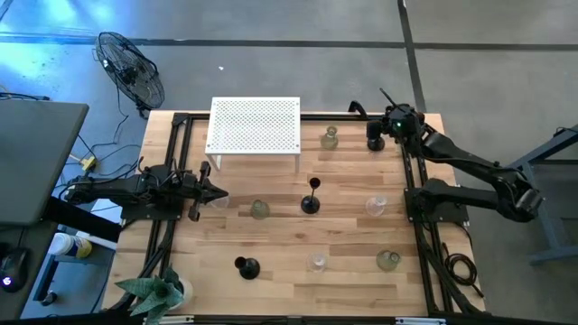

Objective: Pick & Place candle stick holders
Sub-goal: Put the top black candle holder on the shelf

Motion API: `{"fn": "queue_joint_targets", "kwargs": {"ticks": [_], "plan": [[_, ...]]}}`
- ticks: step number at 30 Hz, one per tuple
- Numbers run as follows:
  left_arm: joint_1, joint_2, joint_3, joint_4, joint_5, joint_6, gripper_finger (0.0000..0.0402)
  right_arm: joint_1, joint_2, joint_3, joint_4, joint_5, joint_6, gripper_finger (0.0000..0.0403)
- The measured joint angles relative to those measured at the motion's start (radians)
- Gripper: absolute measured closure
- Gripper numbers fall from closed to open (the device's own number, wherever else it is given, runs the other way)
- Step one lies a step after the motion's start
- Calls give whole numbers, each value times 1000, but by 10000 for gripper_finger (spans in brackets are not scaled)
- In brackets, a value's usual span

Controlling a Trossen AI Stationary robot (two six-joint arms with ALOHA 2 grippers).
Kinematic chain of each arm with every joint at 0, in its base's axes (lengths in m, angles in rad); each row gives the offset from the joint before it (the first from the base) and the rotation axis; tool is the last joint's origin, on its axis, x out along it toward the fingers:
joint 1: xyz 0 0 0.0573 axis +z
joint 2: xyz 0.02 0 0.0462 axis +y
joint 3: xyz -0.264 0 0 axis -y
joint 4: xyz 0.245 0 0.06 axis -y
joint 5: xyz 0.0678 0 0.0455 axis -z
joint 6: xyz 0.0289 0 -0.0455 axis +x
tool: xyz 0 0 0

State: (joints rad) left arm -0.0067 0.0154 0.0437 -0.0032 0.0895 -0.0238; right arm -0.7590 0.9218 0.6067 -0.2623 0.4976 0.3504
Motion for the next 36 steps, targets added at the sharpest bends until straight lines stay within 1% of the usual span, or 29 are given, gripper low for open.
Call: {"fn": "queue_joint_targets", "kwargs": {"ticks": [4, 8, 10, 15, 19, 24, 28, 32, 36], "plan": [[0, 0, 0, -3, 0, 0, 401, 27, -22, 0, 31, 1, -22, 376], [0, 0, 0, -6, 0, 0, 401, 58, -72, 3, 44, -8, -21, 362], [0, 0, 0, -6, -1, 0, 401, 80, -97, 23, 22, -10, -20, 362], [0, 0, 0, -6, -3, 0, 401, 173, -134, 146, -52, -27, -43, 371], [0, 0, 0, -6, -3, 0, 401, 276, -106, 288, -96, -34, -56, 369], [0, 0, 0, -6, -9, 1, 401, 400, 20, 447, -92, -42, -70, 367], [0, 0, 0, -6, -20, 17, 401, 452, 181, 588, -40, -56, -128, 368], [0, 0, 0, -6, -22, 19, 401, 443, 379, 771, -17, -119, -186, 367], [0, 0, 0, -6, -22, 19, 401, 402, 560, 955, -37, -179, -229, 369]]}}
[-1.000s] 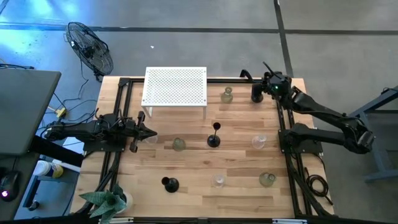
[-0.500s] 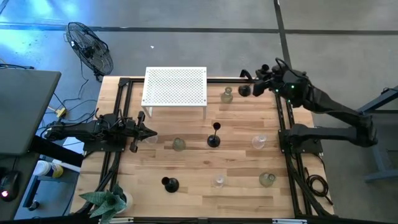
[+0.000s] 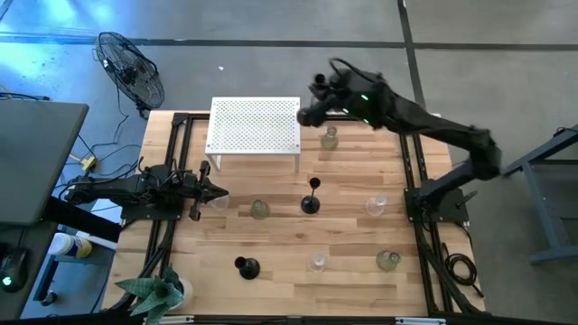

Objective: Pick & Place candle stick holders
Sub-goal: Put the top black candle holder on the shelf

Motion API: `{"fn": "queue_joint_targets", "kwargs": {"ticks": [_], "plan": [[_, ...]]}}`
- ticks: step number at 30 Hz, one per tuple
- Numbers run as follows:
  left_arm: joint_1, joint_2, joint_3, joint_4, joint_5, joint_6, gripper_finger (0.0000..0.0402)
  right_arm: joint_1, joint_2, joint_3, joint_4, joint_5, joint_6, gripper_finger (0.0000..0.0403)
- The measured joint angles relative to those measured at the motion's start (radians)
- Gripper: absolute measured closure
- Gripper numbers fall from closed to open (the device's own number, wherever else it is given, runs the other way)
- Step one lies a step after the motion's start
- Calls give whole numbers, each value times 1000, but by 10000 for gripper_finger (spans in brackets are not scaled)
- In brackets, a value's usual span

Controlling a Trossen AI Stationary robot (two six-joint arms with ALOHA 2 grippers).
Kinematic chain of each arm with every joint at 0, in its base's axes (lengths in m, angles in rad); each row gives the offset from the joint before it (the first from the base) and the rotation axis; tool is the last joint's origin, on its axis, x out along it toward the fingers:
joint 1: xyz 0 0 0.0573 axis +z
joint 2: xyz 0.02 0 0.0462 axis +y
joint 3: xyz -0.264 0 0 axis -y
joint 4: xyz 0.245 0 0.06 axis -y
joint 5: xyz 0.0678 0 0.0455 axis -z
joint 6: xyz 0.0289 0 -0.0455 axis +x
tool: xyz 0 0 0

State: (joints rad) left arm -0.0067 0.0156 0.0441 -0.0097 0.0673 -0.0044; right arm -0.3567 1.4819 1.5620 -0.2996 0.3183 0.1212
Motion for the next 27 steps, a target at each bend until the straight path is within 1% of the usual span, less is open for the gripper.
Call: {"fn": "queue_joint_targets", "kwargs": {"ticks": [5, 8, 11, 14, 17, 20, 27], "plan": [[0, 0, 0, 0, -1, 7, 401, -71, 180, 191, -44, -89, -17, 367], [0, 0, 0, 0, -1, 7, 401, -111, 261, 266, -61, -148, -1, 368], [0, 0, 0, 0, -1, 7, 401, -142, 326, 316, -76, -172, 1, 369], [0, 0, 0, 0, -1, 0, 401, -164, 371, 331, -79, -219, 9, 366], [0, 0, 0, 0, -1, 0, 401, -173, 392, 334, -62, -242, 9, 365], [0, 0, 0, 0, -1, 0, 401, -175, 395, 324, -30, -248, 9, 366], [0, 0, 0, 0, -1, 0, 401, -181, 397, 322, -28, -264, 4, 365]]}}
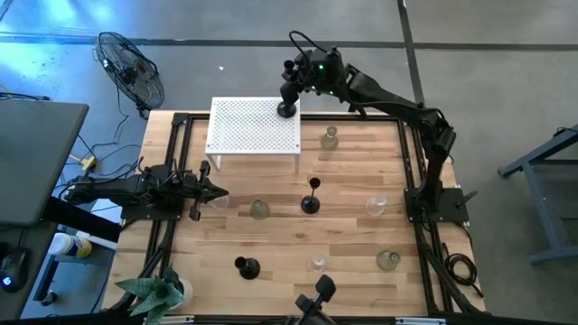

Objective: Pick & Place candle stick holders
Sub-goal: Put the top black candle holder on the shelf

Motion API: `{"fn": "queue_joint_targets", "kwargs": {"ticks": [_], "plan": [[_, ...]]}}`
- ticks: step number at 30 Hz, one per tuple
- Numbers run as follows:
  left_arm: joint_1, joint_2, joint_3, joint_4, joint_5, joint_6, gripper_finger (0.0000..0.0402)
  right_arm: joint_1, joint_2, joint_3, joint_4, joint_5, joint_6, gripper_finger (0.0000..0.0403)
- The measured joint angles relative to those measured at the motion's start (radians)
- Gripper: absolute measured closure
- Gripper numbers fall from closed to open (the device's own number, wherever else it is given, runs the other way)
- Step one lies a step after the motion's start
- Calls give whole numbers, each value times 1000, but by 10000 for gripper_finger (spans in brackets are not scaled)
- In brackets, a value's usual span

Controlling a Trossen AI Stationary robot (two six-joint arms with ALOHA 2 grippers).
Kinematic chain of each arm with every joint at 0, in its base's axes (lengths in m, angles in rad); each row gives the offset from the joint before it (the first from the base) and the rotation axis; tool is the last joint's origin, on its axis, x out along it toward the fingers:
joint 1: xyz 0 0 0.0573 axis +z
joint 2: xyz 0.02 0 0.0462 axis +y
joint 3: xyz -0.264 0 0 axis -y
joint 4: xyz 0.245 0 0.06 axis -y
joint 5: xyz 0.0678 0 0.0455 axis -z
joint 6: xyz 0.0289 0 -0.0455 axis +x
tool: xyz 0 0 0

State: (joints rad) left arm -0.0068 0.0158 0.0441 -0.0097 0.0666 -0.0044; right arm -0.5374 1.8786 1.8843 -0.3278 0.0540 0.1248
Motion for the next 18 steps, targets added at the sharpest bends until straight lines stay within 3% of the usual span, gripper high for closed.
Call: {"fn": "queue_joint_targets", "kwargs": {"ticks": [18], "plan": [[0, 0, 0, 0, 0, 0, 401, -22, 0, -2, 35, -4, -29, 366]]}}
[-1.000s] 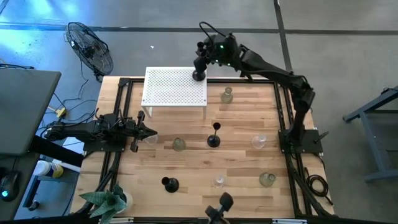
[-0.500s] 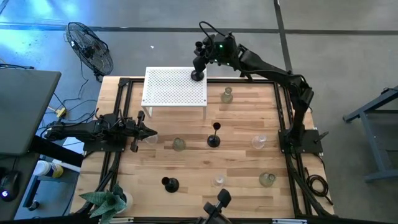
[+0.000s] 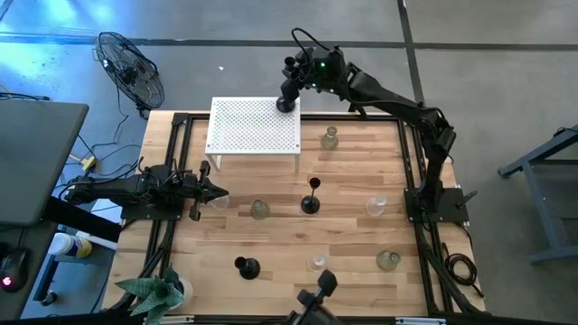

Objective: Pick & Place candle stick holders
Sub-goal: Put the top black candle holder on the shelf

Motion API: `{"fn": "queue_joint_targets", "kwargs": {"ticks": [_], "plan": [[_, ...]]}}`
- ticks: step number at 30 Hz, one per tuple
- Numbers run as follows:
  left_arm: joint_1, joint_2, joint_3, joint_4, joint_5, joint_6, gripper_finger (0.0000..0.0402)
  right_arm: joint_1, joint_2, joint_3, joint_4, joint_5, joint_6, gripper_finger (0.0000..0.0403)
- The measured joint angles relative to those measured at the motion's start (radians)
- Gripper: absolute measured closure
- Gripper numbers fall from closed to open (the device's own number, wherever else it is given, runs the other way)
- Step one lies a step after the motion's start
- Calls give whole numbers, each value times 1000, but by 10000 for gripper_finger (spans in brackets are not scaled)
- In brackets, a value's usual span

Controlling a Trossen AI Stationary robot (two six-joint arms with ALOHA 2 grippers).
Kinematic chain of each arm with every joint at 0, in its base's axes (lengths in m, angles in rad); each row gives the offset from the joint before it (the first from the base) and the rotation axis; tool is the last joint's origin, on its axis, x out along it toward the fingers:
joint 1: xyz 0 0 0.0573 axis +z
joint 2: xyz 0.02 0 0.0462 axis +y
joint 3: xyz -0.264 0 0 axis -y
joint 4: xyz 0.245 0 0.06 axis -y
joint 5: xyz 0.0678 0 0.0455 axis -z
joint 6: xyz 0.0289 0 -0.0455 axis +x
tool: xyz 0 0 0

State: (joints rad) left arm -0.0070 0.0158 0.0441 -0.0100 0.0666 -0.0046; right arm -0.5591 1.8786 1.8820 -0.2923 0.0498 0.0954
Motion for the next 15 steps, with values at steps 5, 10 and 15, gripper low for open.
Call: {"fn": "queue_joint_targets", "kwargs": {"ticks": [5, 10, 15], "plan": [[0, 0, 0, 0, 0, 0, 401, -11, 0, 0, -7, -1, -7, 365], [0, 0, 0, 0, 0, 0, 401, -11, 0, 0, -10, -9, -7, 366], [0, 0, 0, 0, 0, 0, 401, -11, 0, 0, -11, -16, -7, 359]]}}
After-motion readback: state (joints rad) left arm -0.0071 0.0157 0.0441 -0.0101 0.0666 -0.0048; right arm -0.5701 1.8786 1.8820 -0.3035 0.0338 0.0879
